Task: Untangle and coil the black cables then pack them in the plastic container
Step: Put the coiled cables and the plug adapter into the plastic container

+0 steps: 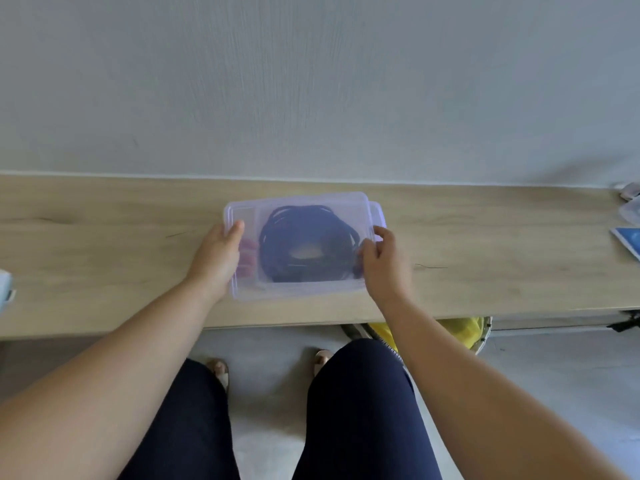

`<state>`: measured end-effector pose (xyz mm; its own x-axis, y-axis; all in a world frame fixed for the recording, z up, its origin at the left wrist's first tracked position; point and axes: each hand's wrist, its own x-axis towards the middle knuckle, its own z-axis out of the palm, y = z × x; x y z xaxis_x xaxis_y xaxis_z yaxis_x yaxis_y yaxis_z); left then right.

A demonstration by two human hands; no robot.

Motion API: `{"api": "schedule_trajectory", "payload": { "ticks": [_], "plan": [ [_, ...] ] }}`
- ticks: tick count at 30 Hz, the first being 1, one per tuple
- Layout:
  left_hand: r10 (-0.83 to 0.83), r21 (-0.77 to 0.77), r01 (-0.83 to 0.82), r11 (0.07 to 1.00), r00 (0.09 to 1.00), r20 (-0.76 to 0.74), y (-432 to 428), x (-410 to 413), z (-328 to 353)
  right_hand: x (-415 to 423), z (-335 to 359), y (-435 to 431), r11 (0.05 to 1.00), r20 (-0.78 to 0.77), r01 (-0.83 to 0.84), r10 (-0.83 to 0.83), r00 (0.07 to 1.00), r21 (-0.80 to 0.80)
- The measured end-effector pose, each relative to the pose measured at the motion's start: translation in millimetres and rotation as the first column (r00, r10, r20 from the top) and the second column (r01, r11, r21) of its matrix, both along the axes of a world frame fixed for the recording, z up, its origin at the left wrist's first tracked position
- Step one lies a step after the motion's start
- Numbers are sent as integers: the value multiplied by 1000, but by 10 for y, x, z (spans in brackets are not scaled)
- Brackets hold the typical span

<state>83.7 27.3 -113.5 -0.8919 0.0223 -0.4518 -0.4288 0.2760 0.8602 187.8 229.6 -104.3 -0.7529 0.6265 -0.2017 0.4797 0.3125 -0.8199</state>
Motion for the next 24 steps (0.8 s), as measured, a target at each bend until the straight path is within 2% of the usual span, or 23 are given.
{"api": "schedule_trajectory", "payload": {
  "ticks": [3, 5, 9, 13, 18, 24],
  "plan": [
    [-50, -260, 14, 966, 990, -134, 91, -16, -79, 38, -66, 99, 931, 70, -23, -3, 998, 365],
    [-95, -314, 39, 949, 981, -167, 191, -38, -115, 50, -144, 174, 874, 134, -44, -24, 991, 483],
    [-125, -306, 79, 949, 983, -132, 346, -45, -165, 30, -215, 224, 959, 38, 17, -29, 999, 282],
    [-170, -416, 114, 902, 980, -101, 387, -94, -239, -82, -193, 295, 969, 108, -18, -9, 994, 245],
    [-223, -540, 116, 833, 965, -137, 419, -140, -233, -181, -155, 361, 945, 286, -165, 80, 955, 284],
    [-306, -615, 189, 766, 948, -90, 429, -159, -178, -301, -141, 404, 923, 378, -166, 24, 926, 348]
  ]
}}
